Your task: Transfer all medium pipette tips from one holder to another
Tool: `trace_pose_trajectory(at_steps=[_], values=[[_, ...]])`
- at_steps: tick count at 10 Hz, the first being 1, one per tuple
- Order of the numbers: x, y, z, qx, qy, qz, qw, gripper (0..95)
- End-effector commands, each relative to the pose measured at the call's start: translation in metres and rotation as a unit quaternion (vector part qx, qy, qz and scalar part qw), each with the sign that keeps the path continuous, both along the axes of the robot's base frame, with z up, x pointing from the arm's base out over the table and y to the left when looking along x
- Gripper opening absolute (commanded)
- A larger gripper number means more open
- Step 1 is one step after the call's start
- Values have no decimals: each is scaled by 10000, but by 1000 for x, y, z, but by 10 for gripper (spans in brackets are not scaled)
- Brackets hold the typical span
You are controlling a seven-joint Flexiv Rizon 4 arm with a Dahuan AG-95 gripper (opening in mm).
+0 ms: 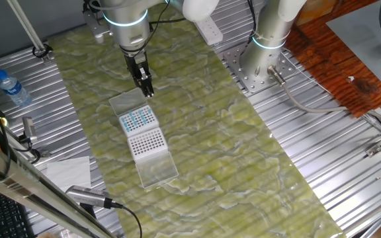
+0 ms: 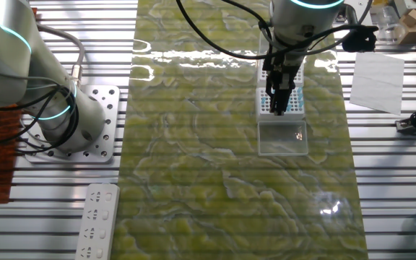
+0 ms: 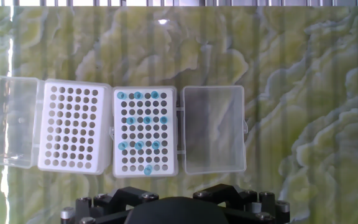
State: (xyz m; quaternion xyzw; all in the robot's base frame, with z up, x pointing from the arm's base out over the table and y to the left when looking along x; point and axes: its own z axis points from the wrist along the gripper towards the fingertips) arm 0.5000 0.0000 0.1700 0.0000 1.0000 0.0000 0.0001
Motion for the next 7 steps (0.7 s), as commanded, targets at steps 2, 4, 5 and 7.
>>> trace_pose_trajectory(at_steps=[2, 4, 5, 7], values=[[0, 0, 0, 161, 669, 1200, 9904, 0], [0, 0, 0, 156, 685, 1191, 9904, 0], [0, 0, 0, 154, 700, 1189, 9903, 0], [0, 0, 0, 150, 734, 1181, 9902, 0]])
